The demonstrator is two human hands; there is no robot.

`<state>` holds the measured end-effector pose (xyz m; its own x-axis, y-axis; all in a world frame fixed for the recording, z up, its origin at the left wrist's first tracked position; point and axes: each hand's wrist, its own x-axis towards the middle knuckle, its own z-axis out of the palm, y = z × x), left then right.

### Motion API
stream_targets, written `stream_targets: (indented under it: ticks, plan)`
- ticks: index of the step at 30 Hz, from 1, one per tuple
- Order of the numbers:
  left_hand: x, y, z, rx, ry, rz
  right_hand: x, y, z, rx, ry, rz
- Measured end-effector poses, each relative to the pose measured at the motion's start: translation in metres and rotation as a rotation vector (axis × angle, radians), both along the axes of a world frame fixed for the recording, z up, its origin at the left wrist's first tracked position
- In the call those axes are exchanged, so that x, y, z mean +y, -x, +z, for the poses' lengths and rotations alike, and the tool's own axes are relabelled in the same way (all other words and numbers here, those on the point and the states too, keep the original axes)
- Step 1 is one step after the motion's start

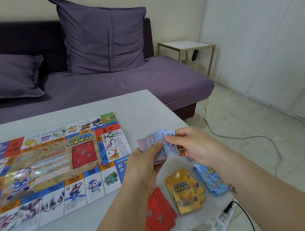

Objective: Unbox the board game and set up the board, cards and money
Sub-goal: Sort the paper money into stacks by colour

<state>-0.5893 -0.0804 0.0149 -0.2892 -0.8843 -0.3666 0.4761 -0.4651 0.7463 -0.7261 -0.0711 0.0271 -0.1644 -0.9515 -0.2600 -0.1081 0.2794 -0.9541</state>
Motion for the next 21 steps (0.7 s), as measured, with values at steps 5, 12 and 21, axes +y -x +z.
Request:
stream_targets:
  ticks: [5,12,21]
  plan:
    - [0.002,0.0,0.001,-0.022,0.008,0.011,0.001,-0.001,-0.002,-0.028,0.006,-0.029]
    - [0.0,-0.001,0.002,-0.017,-0.019,0.057,-0.001,-0.008,-0.003,-0.049,-0.007,0.005]
    - [-0.012,-0.012,0.006,0.125,-0.126,0.147,-0.068,0.058,0.022,0.988,0.083,0.328]
